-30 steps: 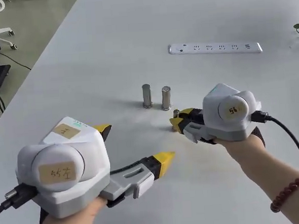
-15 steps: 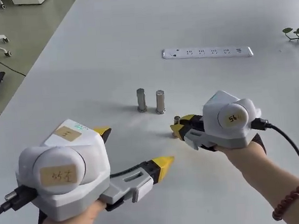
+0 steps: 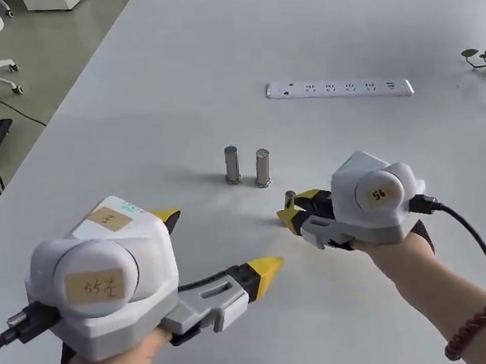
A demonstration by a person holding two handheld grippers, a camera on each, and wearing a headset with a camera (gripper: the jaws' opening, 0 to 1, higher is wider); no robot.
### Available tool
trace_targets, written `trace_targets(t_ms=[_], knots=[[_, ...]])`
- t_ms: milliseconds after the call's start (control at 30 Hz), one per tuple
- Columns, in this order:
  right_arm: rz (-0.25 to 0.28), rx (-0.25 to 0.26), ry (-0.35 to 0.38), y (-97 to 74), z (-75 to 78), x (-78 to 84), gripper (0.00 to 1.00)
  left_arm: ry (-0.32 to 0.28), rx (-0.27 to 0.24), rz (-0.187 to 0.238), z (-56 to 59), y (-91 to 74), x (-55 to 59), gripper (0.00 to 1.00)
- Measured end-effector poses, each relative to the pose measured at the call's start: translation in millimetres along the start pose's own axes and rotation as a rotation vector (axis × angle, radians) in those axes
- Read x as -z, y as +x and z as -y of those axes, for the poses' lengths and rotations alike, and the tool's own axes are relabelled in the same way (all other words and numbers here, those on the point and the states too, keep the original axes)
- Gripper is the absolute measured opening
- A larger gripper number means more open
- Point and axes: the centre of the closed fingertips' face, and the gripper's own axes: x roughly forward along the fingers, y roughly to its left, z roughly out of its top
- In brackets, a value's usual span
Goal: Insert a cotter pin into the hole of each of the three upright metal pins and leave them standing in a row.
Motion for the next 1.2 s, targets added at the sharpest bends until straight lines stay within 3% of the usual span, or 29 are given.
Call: trace_targets(t_ms=[300,600,1033,1200], knots=[[-0.018,0.002,-0.004,-13.7,10.8,4.7,0.17,0.014,-0.002,-0.002,0.9,-0.5,-1.6,0.78],[-0.042,0.040,0.013,-29.8,33.2,10.6,0.18,0.025,-0.007,-0.003,0.9,-1.7,-3.2,0.78],[-0.165,0.087,0.005,-44.8,73.5,30.8,0.19,0.030,-0.007,-0.007,1.5,-1.5,-2.7,0.78],[-0.204,0.109,0.040,-45.3,88.1,34.8,0.17,0.022,-0.009,-0.002,-0.3,-1.4,-2.9,0.78]])
